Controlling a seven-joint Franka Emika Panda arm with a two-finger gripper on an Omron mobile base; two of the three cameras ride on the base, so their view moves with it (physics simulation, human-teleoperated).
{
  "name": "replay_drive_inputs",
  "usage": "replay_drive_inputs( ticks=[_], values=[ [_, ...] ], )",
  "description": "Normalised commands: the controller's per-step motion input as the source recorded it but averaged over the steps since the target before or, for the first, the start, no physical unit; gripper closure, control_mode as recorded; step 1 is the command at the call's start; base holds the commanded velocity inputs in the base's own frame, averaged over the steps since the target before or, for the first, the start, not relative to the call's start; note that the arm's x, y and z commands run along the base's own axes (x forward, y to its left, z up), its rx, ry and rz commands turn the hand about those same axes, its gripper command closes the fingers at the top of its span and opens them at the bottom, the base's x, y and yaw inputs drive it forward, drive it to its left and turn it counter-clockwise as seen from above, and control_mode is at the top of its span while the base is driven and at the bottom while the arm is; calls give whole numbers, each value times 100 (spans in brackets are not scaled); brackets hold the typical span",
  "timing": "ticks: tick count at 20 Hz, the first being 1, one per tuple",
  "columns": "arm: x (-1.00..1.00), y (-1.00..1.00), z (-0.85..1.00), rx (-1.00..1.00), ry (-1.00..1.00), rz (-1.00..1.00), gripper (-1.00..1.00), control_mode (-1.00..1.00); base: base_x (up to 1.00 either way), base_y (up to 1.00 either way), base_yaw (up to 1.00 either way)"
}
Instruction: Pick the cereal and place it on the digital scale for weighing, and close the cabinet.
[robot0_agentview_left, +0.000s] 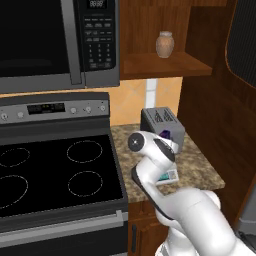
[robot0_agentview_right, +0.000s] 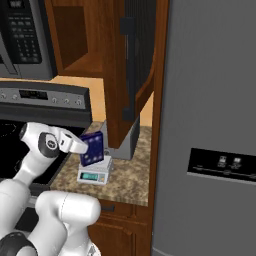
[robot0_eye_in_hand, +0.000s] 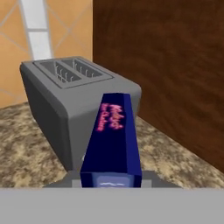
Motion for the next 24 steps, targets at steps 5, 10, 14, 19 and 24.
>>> replay_drive_inputs(
  ticks=[5,10,14,19,24],
  values=[
    [28,0,0,0,0,0,100,-100,0,0,0],
    [14,0,-13,0,0,0,100,-100,0,0,0],
    [4,0,-32,0,0,0,100,-100,0,0,0],
    [0,0,-35,0,0,0,100,-100,0,0,0],
    [0,0,-5,0,0,0,-100,-100,0,0,0]
  ],
)
